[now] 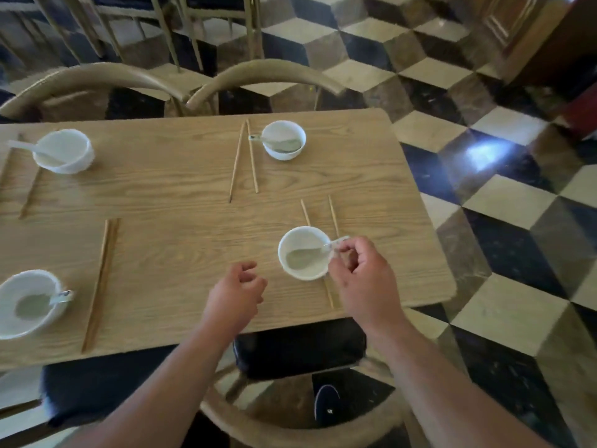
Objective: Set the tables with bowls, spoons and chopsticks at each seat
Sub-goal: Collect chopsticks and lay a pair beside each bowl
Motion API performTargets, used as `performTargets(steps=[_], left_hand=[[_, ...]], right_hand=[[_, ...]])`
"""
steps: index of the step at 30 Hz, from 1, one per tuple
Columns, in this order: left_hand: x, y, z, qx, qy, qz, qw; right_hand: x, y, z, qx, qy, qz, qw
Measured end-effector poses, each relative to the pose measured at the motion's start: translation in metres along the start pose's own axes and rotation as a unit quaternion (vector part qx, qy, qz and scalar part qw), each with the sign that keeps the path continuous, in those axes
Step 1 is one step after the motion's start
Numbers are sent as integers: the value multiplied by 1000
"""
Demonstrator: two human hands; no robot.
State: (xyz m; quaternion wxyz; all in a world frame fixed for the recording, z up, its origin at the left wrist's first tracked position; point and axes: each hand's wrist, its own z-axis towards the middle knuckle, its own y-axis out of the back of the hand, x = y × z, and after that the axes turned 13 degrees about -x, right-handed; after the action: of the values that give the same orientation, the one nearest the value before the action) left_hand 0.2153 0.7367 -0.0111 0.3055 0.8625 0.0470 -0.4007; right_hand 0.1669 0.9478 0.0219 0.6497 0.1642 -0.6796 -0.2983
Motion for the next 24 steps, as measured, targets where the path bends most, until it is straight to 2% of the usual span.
performTargets(steps=[3, 8, 12, 15, 19, 20, 24], left_hand=[[-7, -32, -6, -16, 42, -29, 999], [-22, -50, -7, 14, 71, -46, 996], [-25, -52, 7, 17, 89, -60, 994], [-24, -51, 15, 14, 92, -74, 993], [-15, -48, 4, -116, 48, 9, 992], [-8, -51, -3, -126, 34, 38, 991], [18, -78, -31, -36, 15, 116, 992]], right_hand=[[-26, 27, 46, 22, -54, -30, 998], [-40, 10, 91, 171, -96, -75, 978], [-37, -16, 100, 222, -165, -11, 961], [-34, -28, 98, 214, -202, 12, 956], [-41, -25, 95, 79, -203, -31, 975], [-47, -22, 93, 57, -211, -42, 975], [-84, -22, 68, 134, -170, -176, 960]])
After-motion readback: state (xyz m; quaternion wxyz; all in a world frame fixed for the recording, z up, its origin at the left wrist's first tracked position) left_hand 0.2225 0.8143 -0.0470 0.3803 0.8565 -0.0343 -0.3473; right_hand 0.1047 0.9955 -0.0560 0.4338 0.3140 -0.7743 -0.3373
